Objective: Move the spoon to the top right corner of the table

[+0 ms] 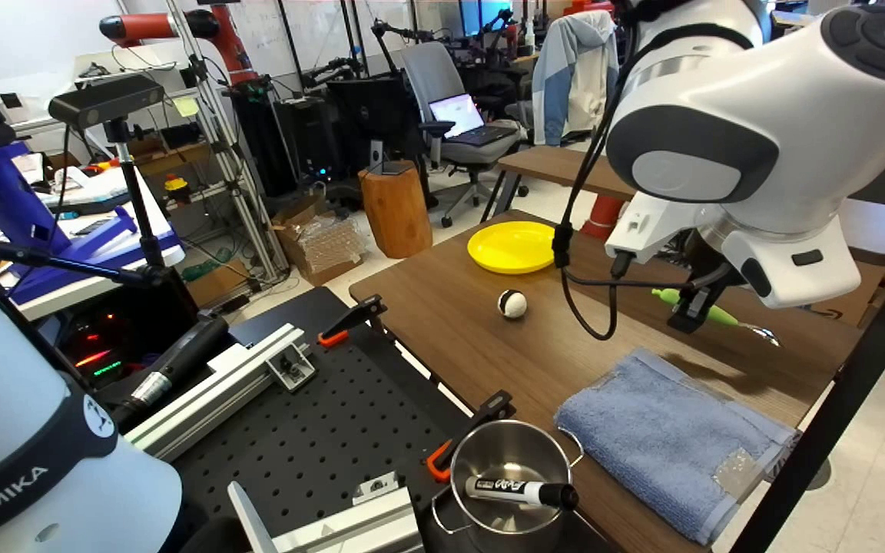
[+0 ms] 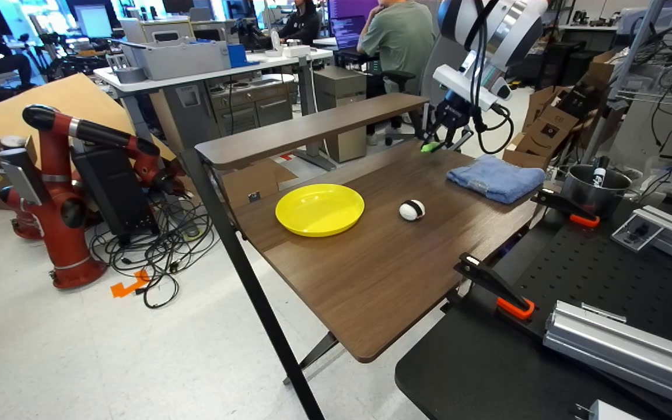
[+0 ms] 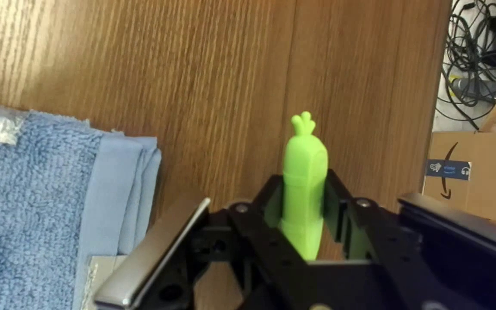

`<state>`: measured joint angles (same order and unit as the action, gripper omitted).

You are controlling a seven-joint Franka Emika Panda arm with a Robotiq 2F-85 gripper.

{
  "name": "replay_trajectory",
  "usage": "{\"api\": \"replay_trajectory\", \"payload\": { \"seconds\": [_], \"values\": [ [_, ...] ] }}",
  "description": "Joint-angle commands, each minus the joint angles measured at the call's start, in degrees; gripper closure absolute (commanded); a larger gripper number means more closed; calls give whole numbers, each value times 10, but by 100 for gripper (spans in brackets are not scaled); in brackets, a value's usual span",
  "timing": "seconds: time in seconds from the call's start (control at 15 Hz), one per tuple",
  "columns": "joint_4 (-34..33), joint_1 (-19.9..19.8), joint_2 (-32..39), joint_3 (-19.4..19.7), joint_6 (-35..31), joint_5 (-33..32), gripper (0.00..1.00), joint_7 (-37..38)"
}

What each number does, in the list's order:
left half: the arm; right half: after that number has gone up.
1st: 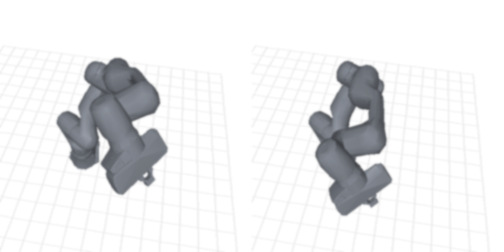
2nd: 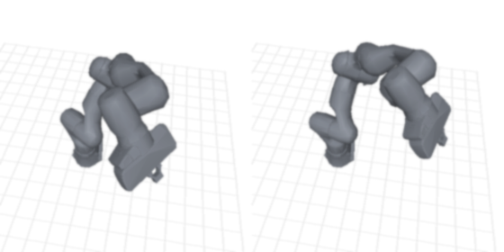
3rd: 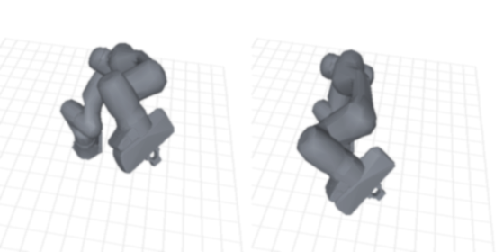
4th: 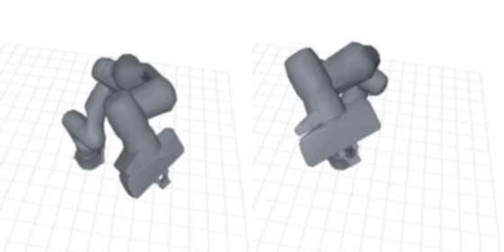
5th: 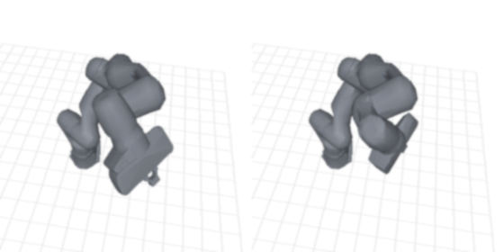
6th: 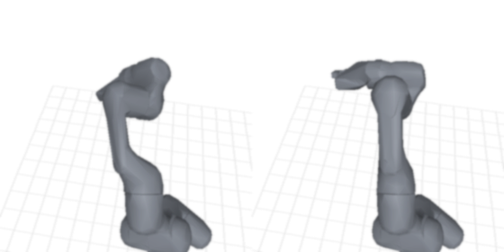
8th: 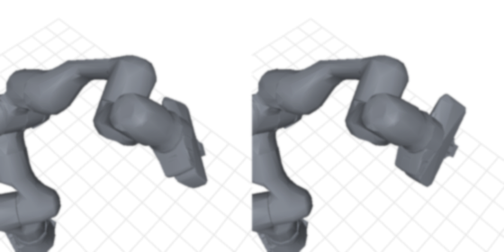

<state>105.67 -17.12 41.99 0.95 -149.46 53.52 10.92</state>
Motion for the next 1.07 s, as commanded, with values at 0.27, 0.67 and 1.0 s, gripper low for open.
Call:
{"api": "replay_trajectory", "payload": {
  "seconds": [0.27,0.67,1.0],
  "values": [
    [-80,20,78,24,-32,5,93,52],
    [-97,23,89,25,-33,1,34,71],
    [-88,17,69,13,-24,9,1,56]
  ]
}}
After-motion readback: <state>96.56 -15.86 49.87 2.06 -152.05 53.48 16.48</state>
